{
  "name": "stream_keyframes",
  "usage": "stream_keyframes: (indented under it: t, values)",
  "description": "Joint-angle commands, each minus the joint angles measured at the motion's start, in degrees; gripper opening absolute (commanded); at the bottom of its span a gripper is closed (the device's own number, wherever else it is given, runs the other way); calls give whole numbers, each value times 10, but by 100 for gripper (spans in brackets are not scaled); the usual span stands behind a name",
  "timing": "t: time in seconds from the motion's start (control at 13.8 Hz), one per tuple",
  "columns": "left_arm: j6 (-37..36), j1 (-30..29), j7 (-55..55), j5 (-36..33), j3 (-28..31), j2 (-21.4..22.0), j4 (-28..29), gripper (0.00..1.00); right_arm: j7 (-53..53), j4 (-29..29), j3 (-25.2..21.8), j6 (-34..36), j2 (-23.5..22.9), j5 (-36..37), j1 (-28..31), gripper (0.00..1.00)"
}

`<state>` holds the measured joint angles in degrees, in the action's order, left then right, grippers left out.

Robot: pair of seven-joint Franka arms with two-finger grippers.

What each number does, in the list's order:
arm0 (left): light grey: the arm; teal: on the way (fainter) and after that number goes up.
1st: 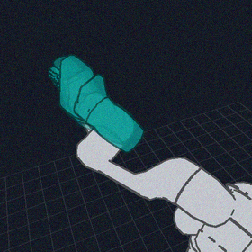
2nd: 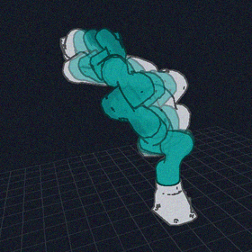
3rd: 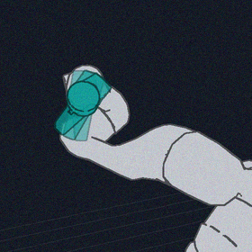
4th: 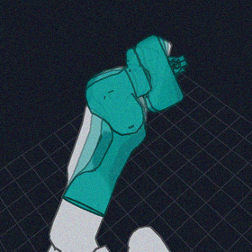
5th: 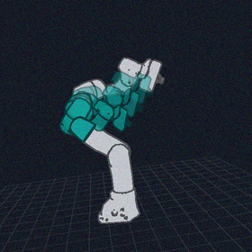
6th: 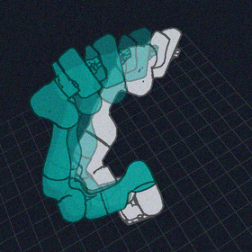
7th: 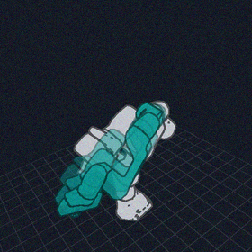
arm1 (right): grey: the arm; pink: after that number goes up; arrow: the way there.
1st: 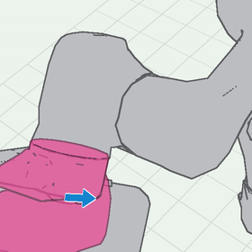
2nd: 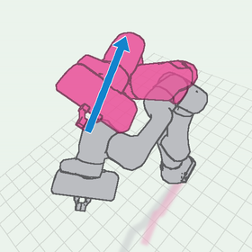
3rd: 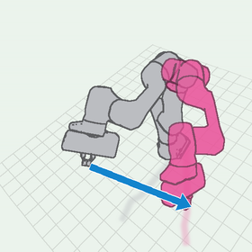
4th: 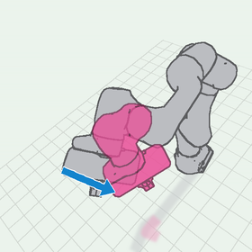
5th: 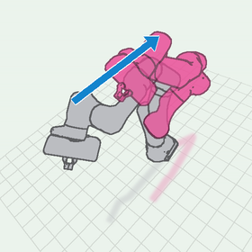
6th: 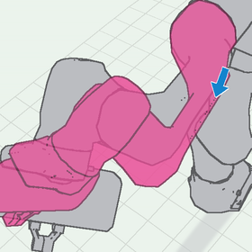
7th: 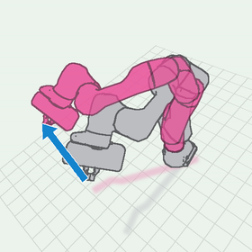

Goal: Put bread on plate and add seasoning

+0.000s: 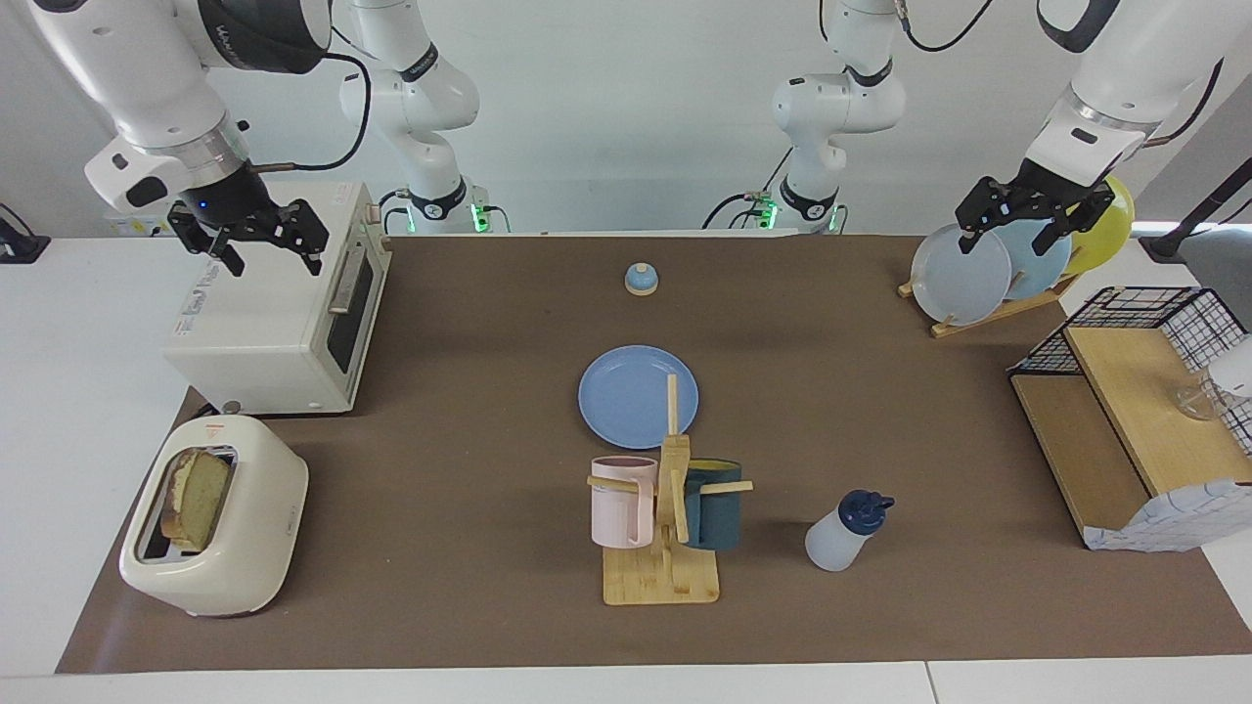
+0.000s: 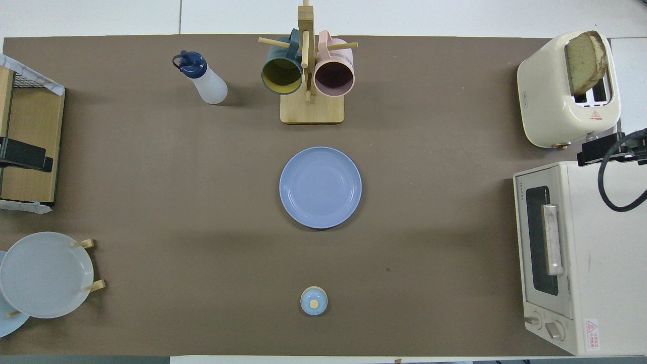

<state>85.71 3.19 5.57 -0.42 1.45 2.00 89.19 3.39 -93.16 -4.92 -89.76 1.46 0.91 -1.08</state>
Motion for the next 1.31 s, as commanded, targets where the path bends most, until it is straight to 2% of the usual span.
stream_keyframes:
  t: [0.0,0.36,0.58,0.65,0.8,0.94,1.02,1.23]
  values:
    - [7,-4,-6,2,-5,12,6,100,10,3,1,-7,-3,-16,8,100]
    - [10,17,0,1,-7,23,21,100,10,2,1,-9,-3,-16,8,100]
    - [7,41,-6,-12,-10,34,41,100,15,-8,1,-83,-12,-12,11,100]
    - [18,53,-9,-11,-16,51,73,100,20,-4,1,-112,-27,-7,14,100]
    - [121,77,-48,-11,-17,91,162,100,44,31,-3,-150,-75,-5,32,100]
    - [283,95,-91,-10,-18,148,292,100,68,93,-3,-163,-133,-5,43,100]
    - [350,101,-103,-11,-19,166,342,100,83,95,-3,-192,-145,-3,44,100]
    - [511,118,-134,-12,-24,165,430,100,123,76,-1,-332,-192,15,35,100]
